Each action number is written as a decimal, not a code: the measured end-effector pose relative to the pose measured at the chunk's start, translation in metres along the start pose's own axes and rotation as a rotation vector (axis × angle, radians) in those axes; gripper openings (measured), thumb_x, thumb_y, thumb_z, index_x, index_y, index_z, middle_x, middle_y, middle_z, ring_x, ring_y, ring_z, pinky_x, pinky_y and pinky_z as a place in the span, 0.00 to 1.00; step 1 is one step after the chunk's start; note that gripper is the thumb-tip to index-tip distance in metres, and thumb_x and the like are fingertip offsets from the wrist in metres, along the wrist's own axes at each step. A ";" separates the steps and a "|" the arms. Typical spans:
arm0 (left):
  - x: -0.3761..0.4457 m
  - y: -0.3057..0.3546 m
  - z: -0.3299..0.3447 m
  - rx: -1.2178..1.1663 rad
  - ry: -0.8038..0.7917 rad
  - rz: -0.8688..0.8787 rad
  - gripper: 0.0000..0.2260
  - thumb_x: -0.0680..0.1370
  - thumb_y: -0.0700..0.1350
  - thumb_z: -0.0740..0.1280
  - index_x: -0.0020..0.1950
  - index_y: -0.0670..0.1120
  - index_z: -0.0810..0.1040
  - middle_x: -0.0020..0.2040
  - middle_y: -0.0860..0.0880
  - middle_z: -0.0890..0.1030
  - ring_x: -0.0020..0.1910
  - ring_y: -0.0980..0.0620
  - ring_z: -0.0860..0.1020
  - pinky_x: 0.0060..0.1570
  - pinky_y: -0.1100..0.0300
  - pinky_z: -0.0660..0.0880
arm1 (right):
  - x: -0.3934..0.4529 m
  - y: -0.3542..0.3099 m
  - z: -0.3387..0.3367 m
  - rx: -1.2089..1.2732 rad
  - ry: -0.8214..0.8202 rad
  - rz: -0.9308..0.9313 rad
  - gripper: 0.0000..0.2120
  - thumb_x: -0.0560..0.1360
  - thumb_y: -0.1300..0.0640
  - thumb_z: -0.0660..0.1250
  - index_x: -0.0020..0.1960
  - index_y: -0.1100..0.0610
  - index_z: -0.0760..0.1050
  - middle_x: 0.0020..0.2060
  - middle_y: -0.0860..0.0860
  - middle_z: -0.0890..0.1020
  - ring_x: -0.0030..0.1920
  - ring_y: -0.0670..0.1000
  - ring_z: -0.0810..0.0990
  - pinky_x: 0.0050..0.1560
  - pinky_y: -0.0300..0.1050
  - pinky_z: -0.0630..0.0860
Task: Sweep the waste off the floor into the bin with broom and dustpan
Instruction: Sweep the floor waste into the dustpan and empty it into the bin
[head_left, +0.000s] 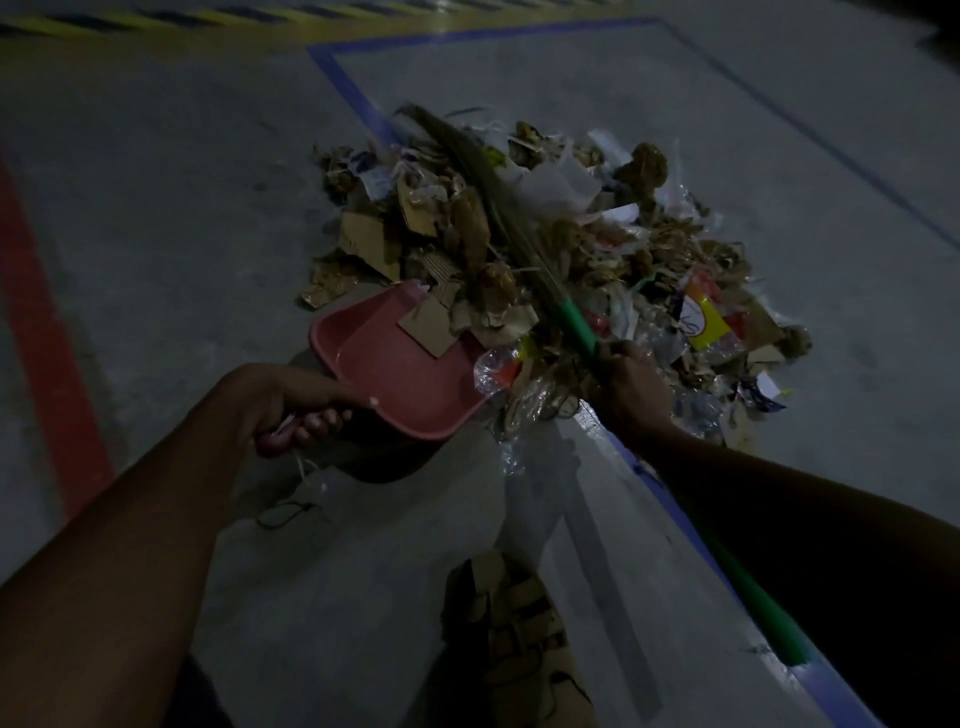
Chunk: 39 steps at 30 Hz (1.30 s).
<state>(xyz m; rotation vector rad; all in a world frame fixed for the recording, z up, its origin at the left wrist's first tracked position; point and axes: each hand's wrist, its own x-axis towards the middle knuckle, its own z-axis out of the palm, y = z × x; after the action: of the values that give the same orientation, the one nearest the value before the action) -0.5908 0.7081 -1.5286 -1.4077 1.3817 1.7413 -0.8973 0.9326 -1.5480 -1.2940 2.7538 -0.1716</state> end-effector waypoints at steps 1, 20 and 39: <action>0.000 0.001 0.000 -0.003 -0.001 -0.001 0.18 0.81 0.53 0.68 0.36 0.47 0.67 0.24 0.53 0.61 0.17 0.59 0.57 0.18 0.68 0.53 | -0.001 -0.004 0.001 0.000 -0.006 -0.026 0.17 0.75 0.53 0.68 0.62 0.58 0.75 0.59 0.55 0.74 0.44 0.60 0.78 0.34 0.45 0.69; 0.008 0.016 0.015 0.012 0.038 0.030 0.19 0.80 0.53 0.68 0.36 0.48 0.66 0.24 0.53 0.61 0.17 0.58 0.56 0.17 0.67 0.53 | -0.043 0.036 0.010 0.172 0.128 0.247 0.31 0.69 0.64 0.67 0.72 0.57 0.71 0.64 0.56 0.74 0.46 0.59 0.78 0.36 0.48 0.76; 0.019 0.025 0.016 0.010 0.024 0.050 0.19 0.80 0.54 0.68 0.37 0.48 0.66 0.24 0.53 0.61 0.17 0.58 0.57 0.17 0.68 0.54 | -0.033 0.004 0.007 0.324 0.028 0.064 0.29 0.73 0.65 0.67 0.74 0.57 0.69 0.67 0.54 0.73 0.58 0.56 0.75 0.44 0.41 0.68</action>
<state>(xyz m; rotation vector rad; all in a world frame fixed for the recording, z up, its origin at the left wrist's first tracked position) -0.6247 0.7100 -1.5372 -1.4042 1.4482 1.7517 -0.8784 0.9608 -1.5543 -1.1240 2.6408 -0.6054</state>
